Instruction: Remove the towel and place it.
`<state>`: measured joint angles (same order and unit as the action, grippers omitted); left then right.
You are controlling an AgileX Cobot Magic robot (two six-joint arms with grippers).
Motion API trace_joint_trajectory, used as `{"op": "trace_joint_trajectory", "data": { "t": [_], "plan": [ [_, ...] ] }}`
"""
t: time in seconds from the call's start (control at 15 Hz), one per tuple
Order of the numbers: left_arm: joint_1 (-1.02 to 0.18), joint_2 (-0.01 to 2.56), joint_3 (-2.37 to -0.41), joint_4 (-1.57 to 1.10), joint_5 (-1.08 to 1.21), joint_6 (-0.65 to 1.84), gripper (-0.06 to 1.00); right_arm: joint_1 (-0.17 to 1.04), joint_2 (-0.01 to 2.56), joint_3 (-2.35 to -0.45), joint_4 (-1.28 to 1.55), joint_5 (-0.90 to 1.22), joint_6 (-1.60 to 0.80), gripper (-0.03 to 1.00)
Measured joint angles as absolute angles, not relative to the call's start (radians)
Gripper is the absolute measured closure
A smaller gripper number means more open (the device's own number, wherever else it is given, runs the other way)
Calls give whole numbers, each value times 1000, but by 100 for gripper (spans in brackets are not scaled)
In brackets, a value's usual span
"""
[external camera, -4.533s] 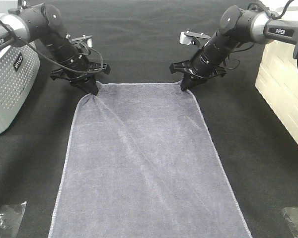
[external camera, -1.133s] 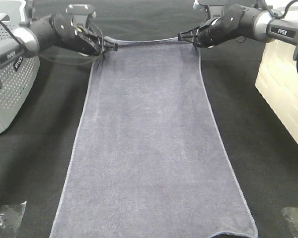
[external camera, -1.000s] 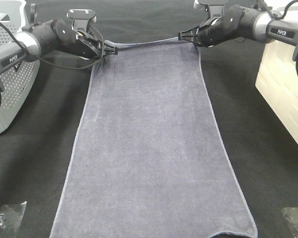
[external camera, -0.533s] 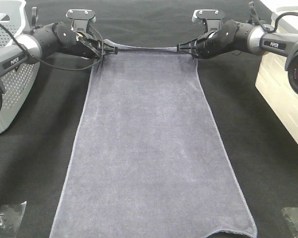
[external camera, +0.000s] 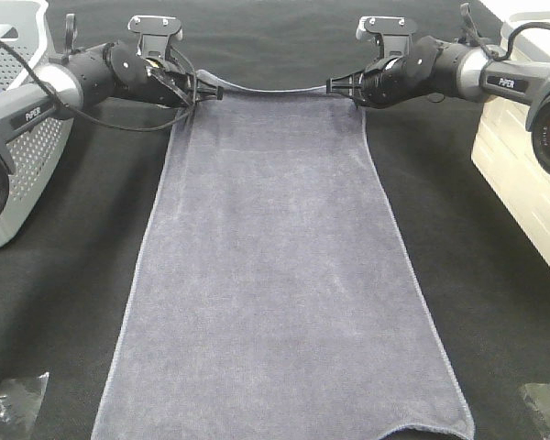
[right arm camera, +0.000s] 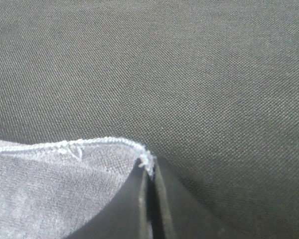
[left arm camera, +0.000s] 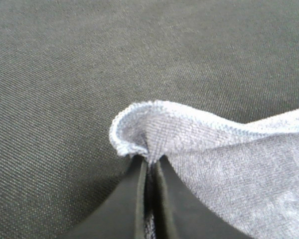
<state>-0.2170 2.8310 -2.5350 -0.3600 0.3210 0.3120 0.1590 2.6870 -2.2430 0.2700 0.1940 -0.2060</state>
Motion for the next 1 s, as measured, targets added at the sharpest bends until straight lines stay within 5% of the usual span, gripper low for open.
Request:
{"op": "trace_joint_trajectory", "data": {
  "t": [0.33,0.67,0.8,1.0],
  "plan": [
    [-217,2836,-2535,-360,319,316,89,159,2687,-2243,311,194,-206,87],
    [-217,2837,-2535,-357,283,316,59,158,2687,-2243,314,194,-206,50],
    [-217,2837,-2535,-356,269,316,47,154,2687,-2243,315,194,-206,44],
    [-217,2837,-2535,-329,260,316,42,132,2687,-2243,322,194,-206,42]
  ]
}}
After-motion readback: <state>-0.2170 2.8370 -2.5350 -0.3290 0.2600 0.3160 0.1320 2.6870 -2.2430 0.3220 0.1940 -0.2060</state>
